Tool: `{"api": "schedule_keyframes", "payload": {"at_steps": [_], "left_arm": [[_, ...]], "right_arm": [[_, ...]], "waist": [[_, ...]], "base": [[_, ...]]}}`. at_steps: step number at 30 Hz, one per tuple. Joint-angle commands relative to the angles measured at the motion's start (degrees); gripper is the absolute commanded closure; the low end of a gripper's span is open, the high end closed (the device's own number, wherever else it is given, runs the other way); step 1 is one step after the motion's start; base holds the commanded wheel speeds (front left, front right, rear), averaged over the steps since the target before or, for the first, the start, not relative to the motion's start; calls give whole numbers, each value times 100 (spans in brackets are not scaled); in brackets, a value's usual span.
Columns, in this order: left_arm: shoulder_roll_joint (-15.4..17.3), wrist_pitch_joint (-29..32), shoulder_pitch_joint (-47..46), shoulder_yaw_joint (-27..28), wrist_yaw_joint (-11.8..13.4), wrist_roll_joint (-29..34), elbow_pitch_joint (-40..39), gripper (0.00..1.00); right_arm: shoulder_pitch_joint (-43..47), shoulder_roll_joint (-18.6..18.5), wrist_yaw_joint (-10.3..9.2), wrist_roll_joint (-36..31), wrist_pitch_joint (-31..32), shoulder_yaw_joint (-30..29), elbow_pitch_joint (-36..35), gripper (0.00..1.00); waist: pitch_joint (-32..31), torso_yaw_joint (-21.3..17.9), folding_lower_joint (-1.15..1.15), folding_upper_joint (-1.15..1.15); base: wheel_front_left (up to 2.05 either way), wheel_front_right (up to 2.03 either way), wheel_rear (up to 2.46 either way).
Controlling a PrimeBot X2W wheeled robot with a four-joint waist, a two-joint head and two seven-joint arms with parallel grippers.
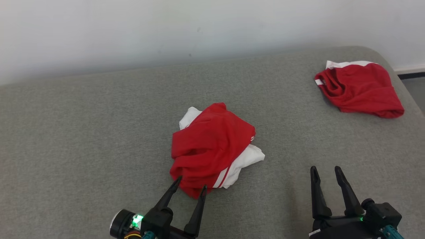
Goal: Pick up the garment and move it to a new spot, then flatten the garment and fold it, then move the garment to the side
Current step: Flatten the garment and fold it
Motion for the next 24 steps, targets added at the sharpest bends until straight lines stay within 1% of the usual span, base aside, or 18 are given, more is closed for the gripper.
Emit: {"api": "schedule_keyframes", "payload": {"at_steps": [1,6,10,15,20,23,24], "left_arm": [[2,-17,-102,-19,-33,6,99,0],[10,-17,-374,-52,-24,100,496,0],[30,-17,-588,-74,-27,132,771,0],[27,-18,-781,-183,-30,173,1041,0],[27,-17,-1029,-283,-24,312,1473,0],[28,-17,-1154,-324,49,410,1786,0],[25,-17,-1210,-322,77,431,1884,36]], "right_arm": [[-80,14,-15,39,2,-1,-9,0],[-170,12,-15,130,2,-36,-23,0],[-202,14,-15,181,2,-81,-17,0],[-227,15,-15,206,2,-95,-4,0],[-297,15,-15,204,2,-42,12,0],[-287,13,-15,169,2,-5,14,0],[-290,13,-15,149,2,5,13,0]], "waist": [[260,-363,-1,-1],[503,-767,-1,-1],[616,-966,-1,-1],[643,-1019,-1,-1],[623,-1023,-1,-1],[590,-1004,-1,-1],[580,-1001,-1,-1]], "base": [[0,0,0],[0,0,0],[0,0,0],[0,0,0],[0,0,0],[0,0,0],[0,0,0]]}}
